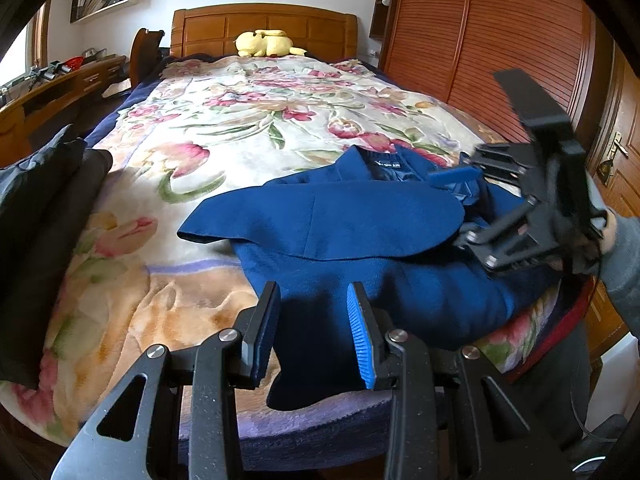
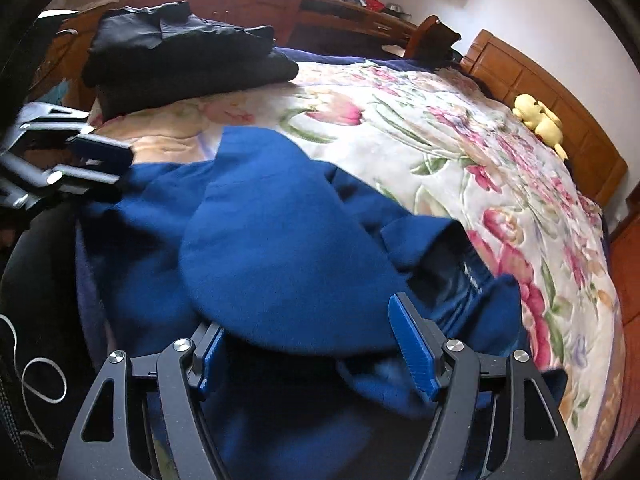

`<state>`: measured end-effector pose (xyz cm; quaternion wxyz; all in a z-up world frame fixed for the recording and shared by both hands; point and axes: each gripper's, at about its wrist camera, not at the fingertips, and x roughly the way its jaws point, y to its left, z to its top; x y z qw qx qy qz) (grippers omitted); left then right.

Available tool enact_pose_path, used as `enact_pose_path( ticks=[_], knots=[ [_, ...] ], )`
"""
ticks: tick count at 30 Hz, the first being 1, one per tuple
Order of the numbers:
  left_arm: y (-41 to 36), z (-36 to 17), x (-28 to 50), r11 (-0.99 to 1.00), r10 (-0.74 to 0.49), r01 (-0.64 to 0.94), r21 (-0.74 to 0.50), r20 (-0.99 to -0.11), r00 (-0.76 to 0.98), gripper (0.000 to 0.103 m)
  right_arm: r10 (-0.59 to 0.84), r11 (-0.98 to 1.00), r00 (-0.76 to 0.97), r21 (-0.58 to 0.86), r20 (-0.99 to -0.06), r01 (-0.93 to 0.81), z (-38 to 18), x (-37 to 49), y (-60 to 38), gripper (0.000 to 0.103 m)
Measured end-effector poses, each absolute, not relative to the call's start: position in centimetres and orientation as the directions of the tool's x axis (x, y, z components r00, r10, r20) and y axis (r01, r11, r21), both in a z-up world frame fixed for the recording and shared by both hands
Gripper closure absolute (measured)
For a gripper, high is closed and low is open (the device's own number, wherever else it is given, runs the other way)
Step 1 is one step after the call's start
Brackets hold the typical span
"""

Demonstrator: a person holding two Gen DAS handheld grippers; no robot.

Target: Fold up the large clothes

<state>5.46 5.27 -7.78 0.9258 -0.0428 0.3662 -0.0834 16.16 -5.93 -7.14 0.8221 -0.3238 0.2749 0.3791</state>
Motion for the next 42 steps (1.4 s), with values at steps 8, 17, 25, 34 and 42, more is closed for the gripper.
enact_pose_path(
  ticks=[8,17,25,34,42],
  knots=[
    [5.9,-7.9,5.1,0.984,-0.177,0.115,-0.136,-0.678,0.714,0.067,0.506,0.524,0.579,-0.305,-0.639,-0.795,-4.9,20.2,-4.0,0.094],
    [5.5,-8.0,5.1,0.984,-0.179,0.118,-0.136,-0.683,0.708,0.067,0.324,0.802,0.718,-0.224,-0.617,-0.554,-2.7,30.5,-4.4,0.066],
    [4.8,-7.3,5.1,0.984,-0.177,0.125,-0.126,-0.674,0.717,0.067,0.355,0.804,0.695,-0.176,-0.626,-0.569,-2.3,29.6,-5.6,0.055],
    [4.0,-5.9,5.4,0.984,-0.176,0.131,-0.118,-0.636,0.751,0.067,0.360,0.746,0.567,-0.136,-0.741,-0.652,-6.7,29.0,-10.0,0.055],
    [3.2,-4.9,6.0,0.986,-0.169,0.139,-0.097,-0.622,0.765,0.067,0.378,0.744,0.441,-0.016,-0.814,-0.668,-9.1,31.2,-12.0,0.055]
  ],
)
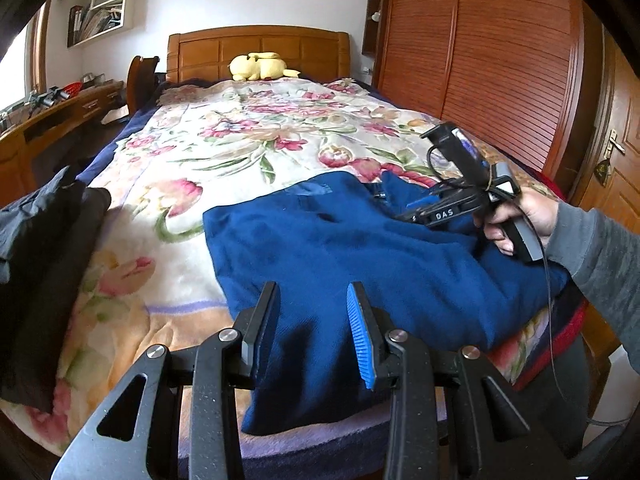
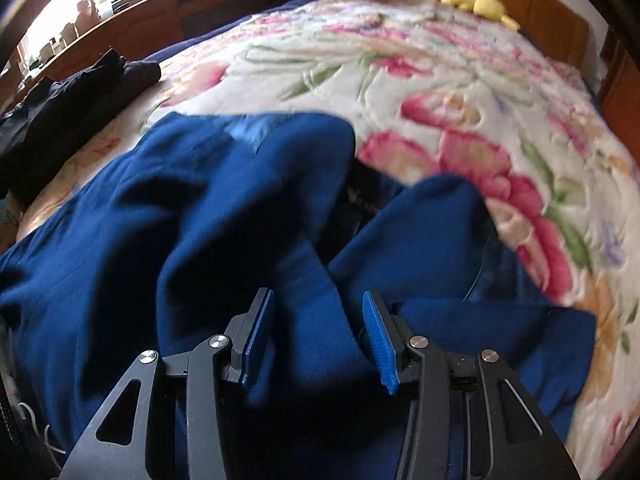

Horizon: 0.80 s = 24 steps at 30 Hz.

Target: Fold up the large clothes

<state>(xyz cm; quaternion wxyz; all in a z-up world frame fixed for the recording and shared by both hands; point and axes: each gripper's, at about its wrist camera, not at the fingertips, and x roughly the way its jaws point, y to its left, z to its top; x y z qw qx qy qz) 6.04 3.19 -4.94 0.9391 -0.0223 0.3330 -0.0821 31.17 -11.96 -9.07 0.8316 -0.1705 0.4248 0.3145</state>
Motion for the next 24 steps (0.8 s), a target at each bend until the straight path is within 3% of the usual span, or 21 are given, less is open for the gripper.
enact_pose_path(
  ticks=[3,4,5,8,18,24],
  knots=[
    [2.7,-4.9,6.4,0.983,-0.183,0.156,-0.099,-0.620,0.763,0.067,0.368,0.736,0.419,-0.015,-0.830,-0.676,-9.5,31.0,-11.6,0.056],
    [2.5,-4.9,6.6,0.982,-0.187,0.161,-0.099,-0.620,0.762,0.067,0.372,0.729,0.418,-0.017,-0.829,-0.684,-9.3,30.9,-11.5,0.066],
    [2.3,-5.0,6.8,0.981,-0.192,0.167,-0.099,-0.620,0.761,0.067,0.382,0.715,0.407,-0.014,-0.830,-0.699,-9.3,31.1,-11.2,0.084],
    [1.9,-5.0,7.3,0.979,-0.200,0.175,-0.102,-0.621,0.758,0.067,0.381,0.667,0.424,-0.073,-0.821,-0.742,-8.8,30.4,-10.1,0.098],
    [1.1,-5.0,8.8,0.976,-0.212,0.194,-0.097,-0.615,0.760,0.067,0.311,0.732,0.631,-0.244,-0.711,-0.636,-4.8,34.3,-6.8,0.099],
    [0.7,-5.0,9.3,0.976,-0.214,0.198,-0.095,-0.613,0.761,0.067,0.212,0.809,0.713,-0.289,-0.668,-0.511,-5.6,37.6,-6.9,0.099]
  ],
)
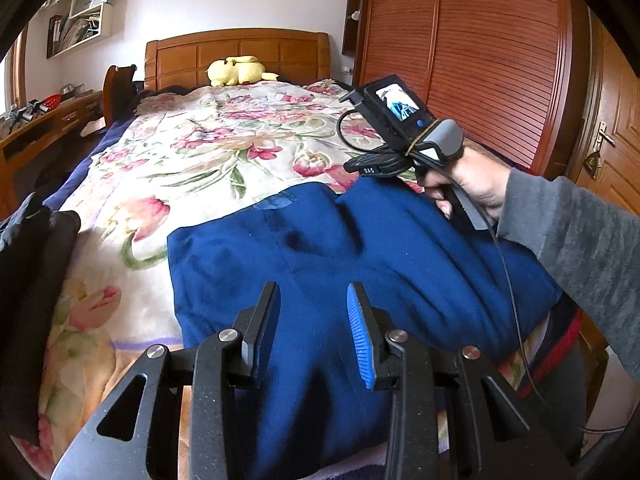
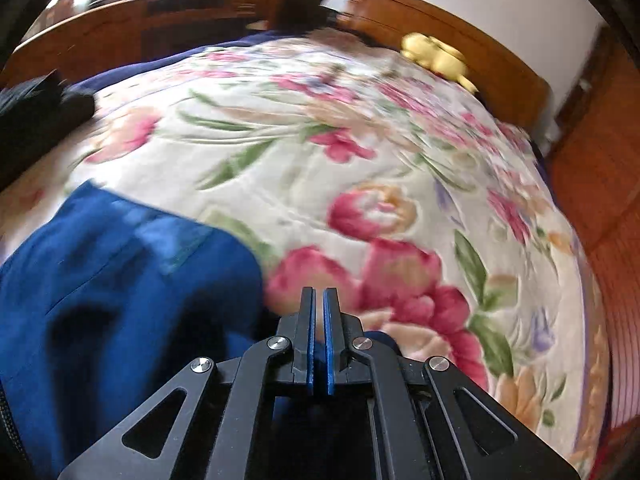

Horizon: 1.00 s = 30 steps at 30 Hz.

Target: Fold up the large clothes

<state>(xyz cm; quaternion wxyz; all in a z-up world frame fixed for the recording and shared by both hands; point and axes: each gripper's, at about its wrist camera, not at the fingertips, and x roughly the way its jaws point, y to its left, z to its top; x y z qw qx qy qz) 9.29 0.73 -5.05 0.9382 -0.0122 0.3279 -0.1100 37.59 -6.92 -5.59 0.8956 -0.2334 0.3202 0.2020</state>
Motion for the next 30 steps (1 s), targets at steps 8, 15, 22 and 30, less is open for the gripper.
enact_pose_path(
  ticks=[8,15,22,30],
  knots=[
    [-0.6,-5.8,10.2,0.969,-0.239,0.228,-0.101,-0.633,0.737,0.067,0.241,0.866,0.731,-0.199,-0.639,-0.459,-4.1,37.0,-12.6,0.058],
    [-2.6,-5.8,10.9,0.958,-0.271,0.266,-0.106,-0.631,0.727,0.067,0.185,0.909,0.754,-0.182,-0.630,-0.375,-2.6,35.1,-20.5,0.041],
    [-4.0,-7.1,11.7,0.955,-0.273,0.277,-0.103,-0.664,0.696,0.067,0.124,0.945,0.649,-0.110,-0.751,-0.308,-7.9,36.7,-25.7,0.041],
    [-4.1,-9.1,12.3,0.961,-0.253,0.254,-0.109,-0.714,0.653,0.067,0.183,0.966,0.539,0.049,-0.822,-0.254,-12.0,39.9,-28.6,0.050]
  ],
)
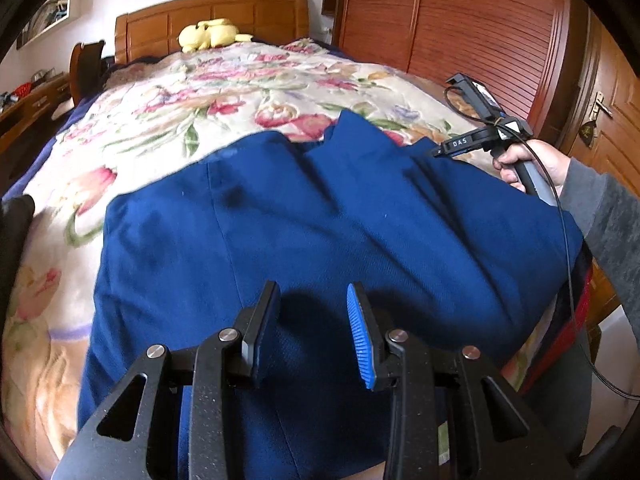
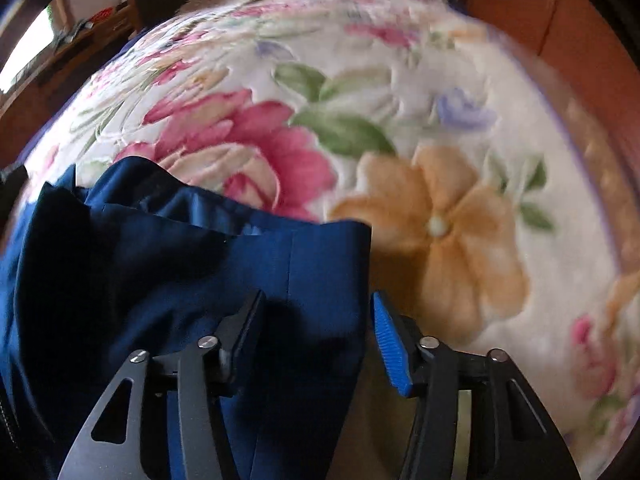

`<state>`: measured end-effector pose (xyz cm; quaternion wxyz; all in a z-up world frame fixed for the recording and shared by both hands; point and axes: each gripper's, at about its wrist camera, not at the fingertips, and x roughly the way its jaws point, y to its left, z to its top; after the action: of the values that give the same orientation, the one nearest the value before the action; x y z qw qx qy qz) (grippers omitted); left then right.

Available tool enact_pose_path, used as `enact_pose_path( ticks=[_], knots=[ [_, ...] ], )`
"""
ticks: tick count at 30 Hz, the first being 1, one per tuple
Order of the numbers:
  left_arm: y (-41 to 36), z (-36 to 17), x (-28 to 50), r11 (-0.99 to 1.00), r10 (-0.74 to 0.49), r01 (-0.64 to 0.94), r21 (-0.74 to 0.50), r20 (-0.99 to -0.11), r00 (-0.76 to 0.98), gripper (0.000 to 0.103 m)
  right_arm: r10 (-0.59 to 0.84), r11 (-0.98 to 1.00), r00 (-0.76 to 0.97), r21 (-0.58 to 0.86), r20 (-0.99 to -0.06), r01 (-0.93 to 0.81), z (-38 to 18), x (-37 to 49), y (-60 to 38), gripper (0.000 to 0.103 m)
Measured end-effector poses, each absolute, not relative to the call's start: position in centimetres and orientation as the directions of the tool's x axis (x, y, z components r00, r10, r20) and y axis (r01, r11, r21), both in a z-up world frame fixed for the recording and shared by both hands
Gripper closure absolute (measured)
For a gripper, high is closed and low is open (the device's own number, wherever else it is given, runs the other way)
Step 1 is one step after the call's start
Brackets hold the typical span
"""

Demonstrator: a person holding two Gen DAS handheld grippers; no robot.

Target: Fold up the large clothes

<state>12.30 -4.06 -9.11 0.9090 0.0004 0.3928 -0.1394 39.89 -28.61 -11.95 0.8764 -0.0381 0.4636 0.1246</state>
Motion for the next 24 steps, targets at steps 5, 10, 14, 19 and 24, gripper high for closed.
enact_pose_path(
  ticks=[5,10,14,19,24],
  knots=[
    [-4.2,-9.3,12.0,0.962,-0.248,0.254,-0.102,-0.718,0.650,0.067,0.226,0.956,0.556,0.074,-0.800,-0.282,-11.9,39.8,-28.8,0.098],
    [-4.1,-10.0,12.4,0.965,-0.235,0.243,-0.098,-0.734,0.637,0.067,0.159,0.970,0.697,-0.020,-0.699,-0.241,-9.2,38.4,-29.6,0.100],
    [-4.0,-9.9,12.0,0.967,-0.232,0.231,-0.104,-0.729,0.643,0.067,0.165,0.977,0.681,0.026,-0.713,-0.209,-9.5,39.4,-31.5,0.100],
    [-3.7,-9.2,11.5,0.966,-0.245,0.226,-0.124,-0.717,0.653,0.067,0.127,0.980,0.692,-0.017,-0.710,-0.198,-9.0,38.6,-30.9,0.095],
    [-4.0,-8.1,11.0,0.960,-0.267,0.248,-0.130,-0.697,0.666,0.067,0.092,0.963,0.737,-0.128,-0.669,-0.236,-6.3,35.6,-27.9,0.067]
  ],
)
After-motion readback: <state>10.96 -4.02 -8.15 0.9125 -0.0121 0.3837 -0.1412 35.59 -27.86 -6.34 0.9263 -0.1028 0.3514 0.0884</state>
